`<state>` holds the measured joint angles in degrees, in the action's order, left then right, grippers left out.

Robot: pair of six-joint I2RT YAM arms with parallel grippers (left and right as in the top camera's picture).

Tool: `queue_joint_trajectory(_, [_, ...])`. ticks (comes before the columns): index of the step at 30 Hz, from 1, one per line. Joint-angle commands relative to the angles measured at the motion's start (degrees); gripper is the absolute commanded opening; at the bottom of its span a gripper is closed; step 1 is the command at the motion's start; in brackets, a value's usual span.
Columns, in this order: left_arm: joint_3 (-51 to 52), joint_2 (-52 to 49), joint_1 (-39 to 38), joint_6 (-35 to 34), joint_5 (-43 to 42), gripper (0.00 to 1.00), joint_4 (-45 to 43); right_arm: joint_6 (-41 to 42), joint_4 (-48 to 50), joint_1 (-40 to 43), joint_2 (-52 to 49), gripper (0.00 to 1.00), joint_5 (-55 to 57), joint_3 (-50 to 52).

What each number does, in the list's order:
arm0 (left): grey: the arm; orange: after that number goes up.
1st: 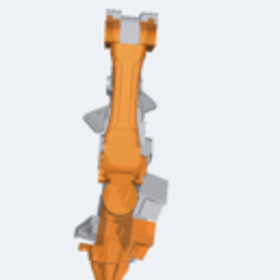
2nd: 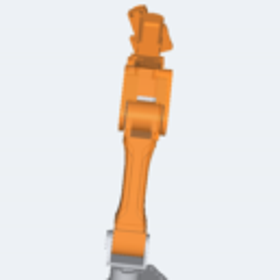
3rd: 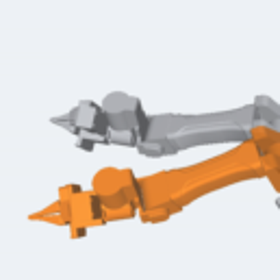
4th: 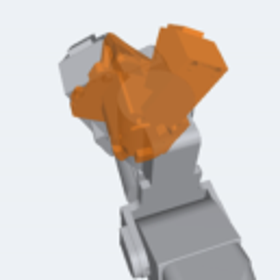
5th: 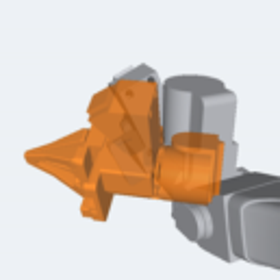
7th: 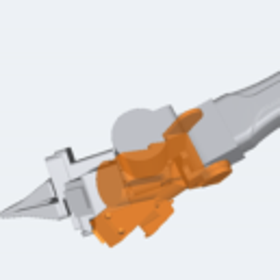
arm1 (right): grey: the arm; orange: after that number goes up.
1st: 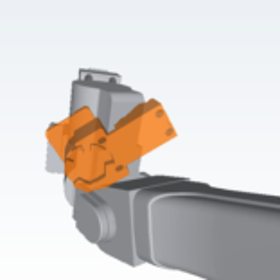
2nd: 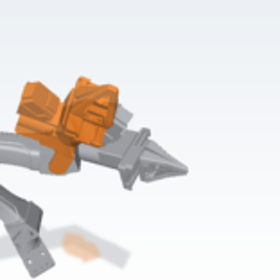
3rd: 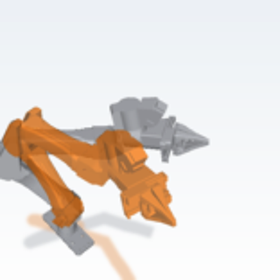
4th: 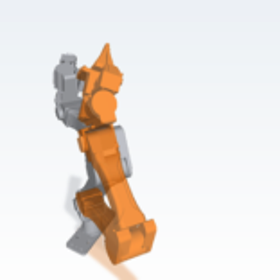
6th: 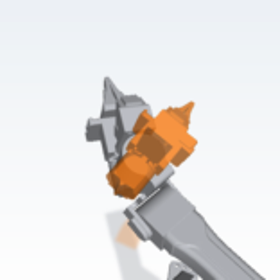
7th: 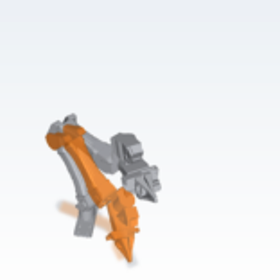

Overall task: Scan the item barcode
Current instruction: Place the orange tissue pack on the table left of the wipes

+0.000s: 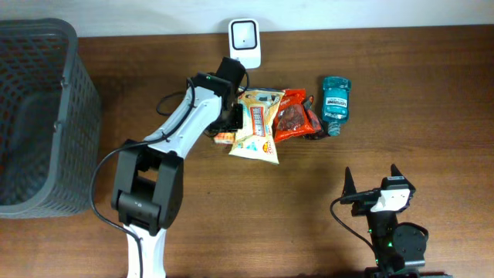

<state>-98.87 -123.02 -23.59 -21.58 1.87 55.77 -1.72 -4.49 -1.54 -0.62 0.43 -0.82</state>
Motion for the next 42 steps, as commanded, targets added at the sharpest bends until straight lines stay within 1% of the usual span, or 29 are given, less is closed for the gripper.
queue_joint_trajectory(1, [1.4, 0.9, 0.1, 0.7, 3.0, 0.3, -3.6, 0.2, -0.2, -0.3, 0.4, 0.98, 0.3, 0.5])
queue_joint_trajectory(2, [1.4, 0.8, 0.0, 0.7, 1.9, 0.3, -3.9, 0.2, -0.2, -0.3, 0.4, 0.99, 0.3, 0.5])
queue_joint_trajectory(4, [1.3, 0.8, 0.0, 0.7, -2.8, 0.35, -3.8, 0.2, -0.2, -0.3, 0.4, 0.99, 0.3, 0.5])
queue_joint_trajectory(6, [-2.3, 1.6, 0.1, 0.7, -3.6, 0.36, -0.6, 0.2, -0.2, -0.3, 0.4, 0.98, 0.3, 0.5])
queue_joint_trajectory(7, [-8.3, 2.8, 0.3, 0.7, -3.6, 0.36, 5.2, 0.2, -0.2, -0.3, 0.4, 0.99, 0.3, 0.5])
queue_joint_trajectory(9, [-19.2, 5.9, 0.6, 0.7, -3.6, 0.47, 14.9, 0.2, -0.2, -0.3, 0.4, 0.98, 0.3, 0.5])
queue_joint_trajectory(10, [-23.6, 7.4, 0.5, 0.7, -3.6, 0.59, 19.3, 0.2, -0.2, -0.3, 0.4, 0.99, 0.3, 0.5])
queue_joint_trajectory(11, [-27.1, 9.5, 0.6, 0.7, -2.8, 0.91, 23.6, 0.2, -0.2, -0.3, 0.4, 0.99, 0.3, 0.5])
queue_joint_trajectory(12, [-28.3, 11.6, 0.6, 0.7, 0.0, 0.99, 26.5, 0.2, -0.2, -0.3, 0.4, 0.99, 0.3, 0.5])
queue_joint_trajectory(14, [-28.3, 15.3, 3.8, -4.1, 0.9, 0.99, 30.4, 0.2, -0.2, -0.3, 0.4, 0.99, 0.3, 0.5])
queue_joint_trajectory(17, [-28.3, 17.0, 13.2, -4.5, 0.7, 0.99, 34.9, 0.2, -0.2, -0.3, 0.4, 0.99, 0.3, 0.5])
queue_joint_trajectory(18, [-28.3, 17.0, 14.9, -4.5, 0.3, 0.99, 36.8, 0.2, -0.2, -0.3, 0.4, 0.99, 0.3, 0.5])
queue_joint_trajectory(20, [-28.3, 17.0, 15.1, -4.5, 0.3, 0.99, 39.1, 0.2, -0.2, -0.3, 0.4, 0.99, 0.3, 0.5])
queue_joint_trajectory(27, [-28.3, 17.0, 15.1, -4.5, 0.3, 0.99, 39.1, 0.4, 0.4, -0.3, 0.4, 0.98, 0.0, 0.5])
queue_joint_trajectory(28, [-28.3, 17.0, 15.1, -4.5, 0.3, 0.99, 39.1, 4.3, 5.0, -0.3, 0.4, 0.99, -6.0, 0.5])
queue_joint_trajectory(29, [-28.3, 17.0, 15.1, -4.5, 0.3, 0.99, 39.1, 12.0, 11.3, -0.3, 0.4, 0.99, -18.5, 0.5])
queue_joint_trajectory(30, [-28.3, 17.0, 15.1, -4.5, 0.3, 0.99, 39.1, 17.1, 13.9, -0.3, 0.4, 0.99, -28.4, 0.5])
queue_joint_trajectory(31, [-28.3, 17.0, 15.1, -4.5, 0.3, 0.99, 39.1, 20.5, 16.3, -0.3, 0.4, 0.99, -35.0, 0.5])
queue_joint_trajectory(32, [-28.3, 17.0, 15.1, -4.5, 0.3, 0.99, 39.1, 22.7, 20.7, -0.3, 0.4, 0.99, -36.1, 0.5])
queue_joint_trajectory(33, [-28.3, 17.0, 15.1, -4.5, 0.3, 0.99, 39.1, 27.4, 25.8, -0.3, 0.4, 0.99, -36.5, 0.5])
queue_joint_trajectory(34, [-28.3, 17.0, 15.1, -4.5, 0.3, 0.99, 39.1, 29.5, 28.8, -0.3, 0.4, 0.99, -36.5, 0.5])
queue_joint_trajectory(35, [-28.3, 17.0, 15.1, -4.5, 0.3, 0.99, 39.1, 29.4, 33.8, -0.3, 0.4, 0.98, -34.4, 0.5])
queue_joint_trajectory(36, [-28.3, 17.0, 15.1, -4.5, 0.3, 0.99, 39.1, 28.9, 38.3, -0.3, 0.3, 0.99, -26.3, -0.8])
queue_joint_trajectory(37, [-28.3, 17.0, 15.1, -4.5, 0.3, 0.99, 39.1, 26.6, 38.5, -0.3, 0.1, 0.99, -23.5, -3.3])
queue_joint_trajectory(38, [-28.3, 17.0, 15.1, -4.5, 0.3, 0.99, 39.1, 21.6, 35.8, -0.3, -1.2, 0.98, -23.5, -8.4])
queue_joint_trajectory(39, [-28.3, 17.0, 15.1, -4.5, 0.3, 0.99, 39.1, 18.8, 30.8, -0.3, -3.4, 0.98, -23.5, -13.6])
queue_joint_trajectory(41, [-28.3, 17.0, 15.1, -4.5, 0.3, 0.99, 39.1, 7.1, 7.2, -0.3, -16.1, 0.98, -23.7, -32.9])
queue_joint_trajectory(42, [-28.3, 17.0, 15.1, -4.5, 0.3, 0.99, 39.1, 1.9, -6.9, -0.3, -26.0, 0.99, -23.7, -45.4])
